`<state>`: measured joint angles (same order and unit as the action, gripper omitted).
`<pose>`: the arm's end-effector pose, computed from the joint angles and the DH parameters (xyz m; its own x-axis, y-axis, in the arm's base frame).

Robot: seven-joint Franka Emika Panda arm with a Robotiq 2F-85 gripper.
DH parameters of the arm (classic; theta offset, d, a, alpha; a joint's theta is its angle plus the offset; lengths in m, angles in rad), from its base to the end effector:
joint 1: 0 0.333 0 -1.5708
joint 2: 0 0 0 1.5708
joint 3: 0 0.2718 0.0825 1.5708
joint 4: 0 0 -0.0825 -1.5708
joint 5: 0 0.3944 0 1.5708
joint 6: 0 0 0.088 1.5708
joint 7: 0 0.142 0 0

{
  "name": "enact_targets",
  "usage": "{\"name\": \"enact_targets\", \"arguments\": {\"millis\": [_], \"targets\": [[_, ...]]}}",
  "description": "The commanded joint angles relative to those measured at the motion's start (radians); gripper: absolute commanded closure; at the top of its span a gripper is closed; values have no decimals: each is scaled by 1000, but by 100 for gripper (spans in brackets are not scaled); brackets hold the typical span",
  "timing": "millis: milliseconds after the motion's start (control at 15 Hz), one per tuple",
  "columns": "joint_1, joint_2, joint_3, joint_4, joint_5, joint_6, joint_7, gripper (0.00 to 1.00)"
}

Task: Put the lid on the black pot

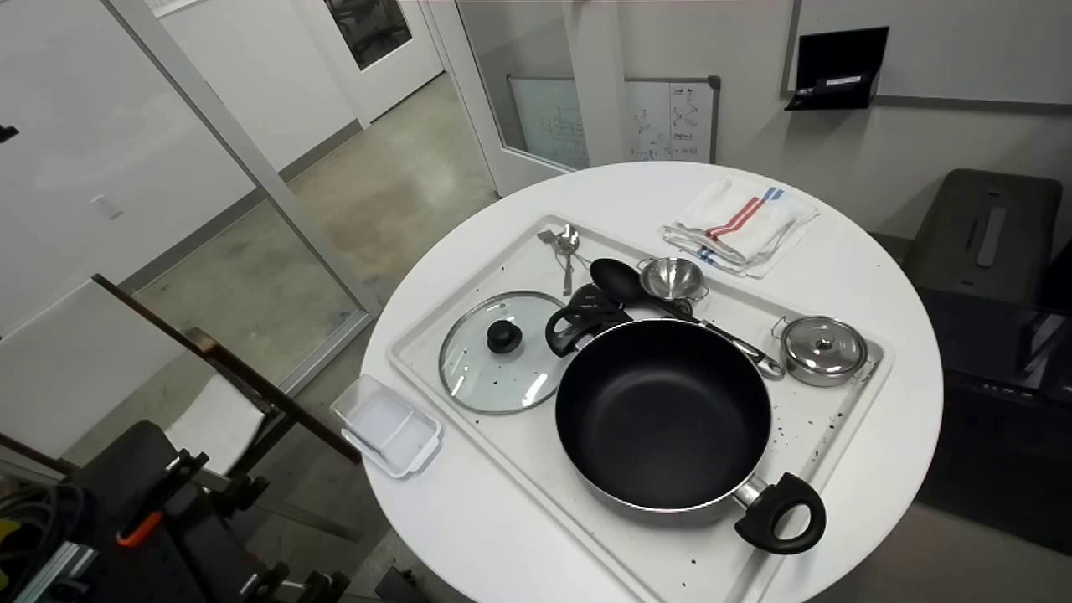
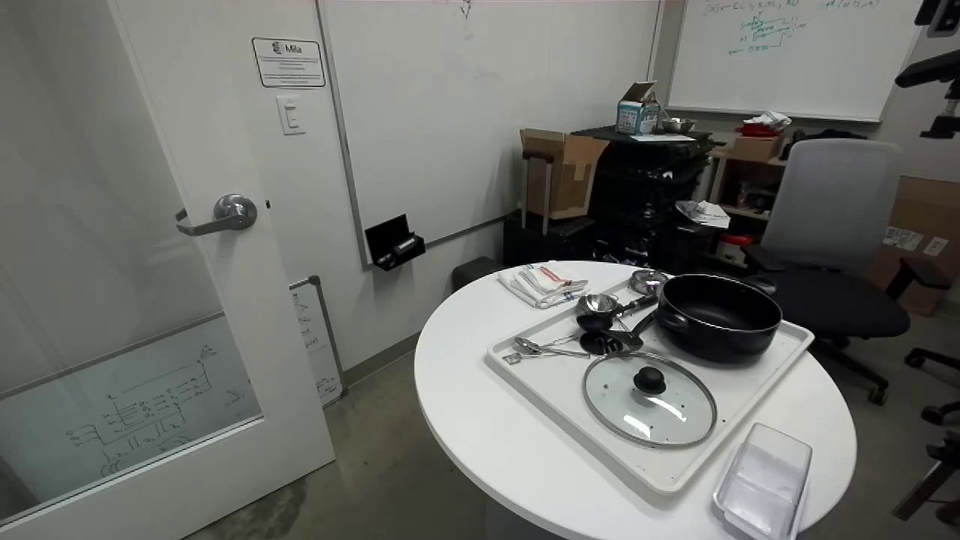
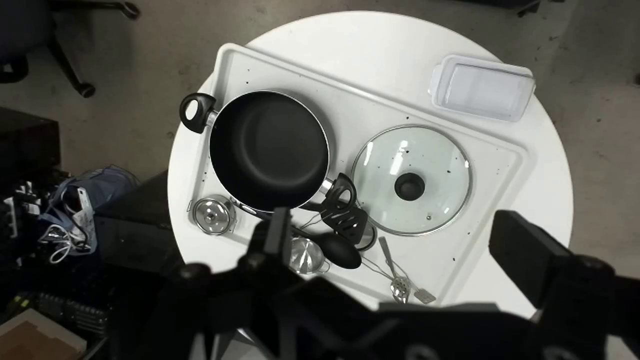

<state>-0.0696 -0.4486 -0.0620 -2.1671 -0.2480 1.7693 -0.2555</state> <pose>0.4466 -0.0911 0.5024 0.9853 0.1703 -0.0109 0.1684 -0.9606 0.2210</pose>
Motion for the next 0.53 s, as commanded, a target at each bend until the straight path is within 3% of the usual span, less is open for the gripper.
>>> {"name": "enact_targets", "arguments": {"millis": [0,467], "targets": [[21,35,-2,22,-6,-16,-1,0],[65,182,21,53,9,-39,-24,0]]}}
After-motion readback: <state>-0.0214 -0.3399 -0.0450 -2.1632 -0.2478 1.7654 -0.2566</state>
